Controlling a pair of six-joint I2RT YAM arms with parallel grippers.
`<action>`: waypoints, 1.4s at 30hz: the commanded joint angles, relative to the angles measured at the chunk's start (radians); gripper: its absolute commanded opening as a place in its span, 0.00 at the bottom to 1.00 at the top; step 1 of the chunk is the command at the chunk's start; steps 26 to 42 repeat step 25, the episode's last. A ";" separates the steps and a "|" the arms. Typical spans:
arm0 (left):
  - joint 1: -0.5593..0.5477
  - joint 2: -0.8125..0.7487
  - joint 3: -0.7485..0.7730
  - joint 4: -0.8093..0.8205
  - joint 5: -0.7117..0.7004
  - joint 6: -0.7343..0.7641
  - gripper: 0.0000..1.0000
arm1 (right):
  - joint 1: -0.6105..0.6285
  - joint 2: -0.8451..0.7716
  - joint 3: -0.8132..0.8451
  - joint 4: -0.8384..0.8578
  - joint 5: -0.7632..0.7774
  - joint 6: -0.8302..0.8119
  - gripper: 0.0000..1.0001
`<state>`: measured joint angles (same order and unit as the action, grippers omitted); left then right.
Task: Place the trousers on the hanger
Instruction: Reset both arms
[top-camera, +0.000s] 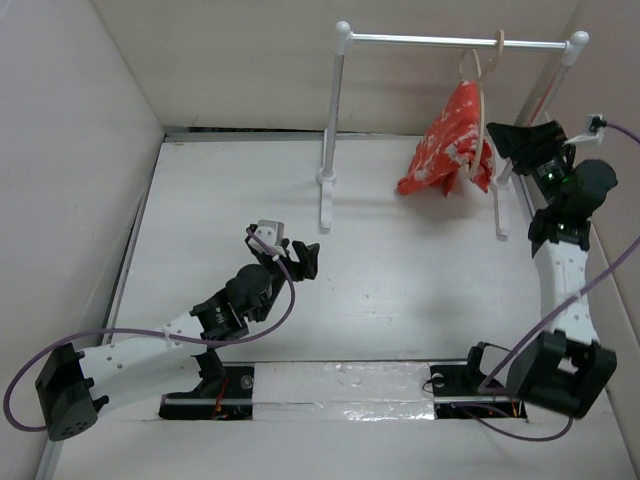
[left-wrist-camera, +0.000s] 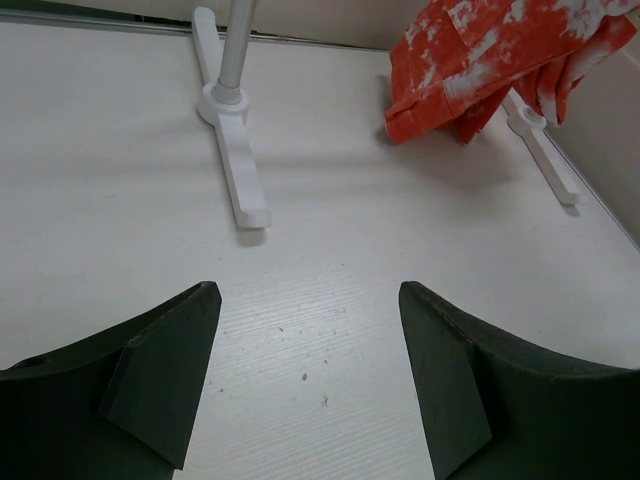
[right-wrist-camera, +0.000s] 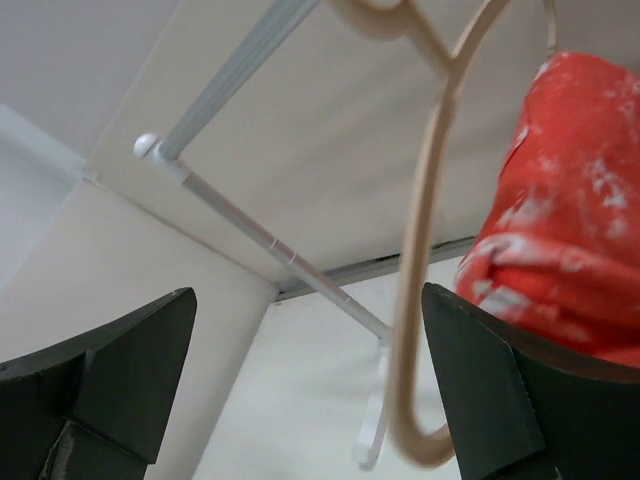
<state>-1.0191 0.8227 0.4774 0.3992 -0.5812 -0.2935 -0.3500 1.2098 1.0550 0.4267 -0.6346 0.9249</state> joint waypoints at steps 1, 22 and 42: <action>-0.001 -0.005 0.021 0.044 -0.031 -0.012 0.70 | 0.058 -0.180 -0.143 0.033 0.000 -0.092 1.00; -0.030 -0.545 0.066 -0.361 -0.224 -0.280 0.68 | 0.325 -1.092 -0.133 -1.042 0.176 -0.741 1.00; -0.030 -0.582 0.085 -0.483 -0.240 -0.363 0.71 | 0.347 -1.115 -0.193 -1.007 0.176 -0.735 1.00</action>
